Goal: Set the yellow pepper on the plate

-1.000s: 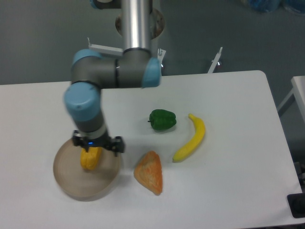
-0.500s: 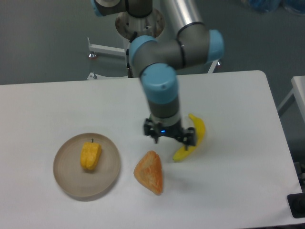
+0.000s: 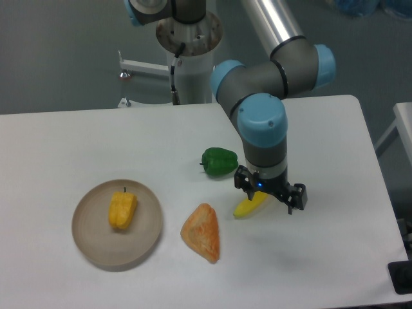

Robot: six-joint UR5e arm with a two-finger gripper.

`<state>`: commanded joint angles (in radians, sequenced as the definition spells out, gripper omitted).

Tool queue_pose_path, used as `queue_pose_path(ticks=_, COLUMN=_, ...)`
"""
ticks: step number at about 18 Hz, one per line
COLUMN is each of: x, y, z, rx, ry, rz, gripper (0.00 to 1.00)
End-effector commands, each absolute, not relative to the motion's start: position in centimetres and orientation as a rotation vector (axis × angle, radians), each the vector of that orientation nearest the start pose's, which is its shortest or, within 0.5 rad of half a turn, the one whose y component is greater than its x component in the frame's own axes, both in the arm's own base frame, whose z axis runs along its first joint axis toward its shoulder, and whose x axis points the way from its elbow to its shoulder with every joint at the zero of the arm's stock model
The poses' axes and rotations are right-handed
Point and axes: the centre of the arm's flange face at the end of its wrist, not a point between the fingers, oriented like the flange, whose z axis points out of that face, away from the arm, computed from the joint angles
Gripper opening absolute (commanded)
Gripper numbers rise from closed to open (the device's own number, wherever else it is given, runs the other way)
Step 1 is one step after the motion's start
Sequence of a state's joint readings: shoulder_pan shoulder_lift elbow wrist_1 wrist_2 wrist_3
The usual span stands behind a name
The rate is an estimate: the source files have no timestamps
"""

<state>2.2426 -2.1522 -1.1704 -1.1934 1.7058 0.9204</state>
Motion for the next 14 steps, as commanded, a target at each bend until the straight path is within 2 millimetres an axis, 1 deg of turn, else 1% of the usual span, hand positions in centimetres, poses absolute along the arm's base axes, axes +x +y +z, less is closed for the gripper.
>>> queue_pose_path(ticks=3, x=-36.7, y=65.04, z=36.99, rx=-3.055, ry=0.358, rz=0.367, gripper=1.0)
queue_pose_path(ticks=5, x=-36.8, y=65.15, z=36.62, rx=-3.059, ry=0.373, rz=0.365, gripper=1.0)
queue_pose_path(ticks=14, x=-36.85, y=65.18, z=36.54, rx=-3.059, ry=0.373, rz=0.368, gripper=1.0)
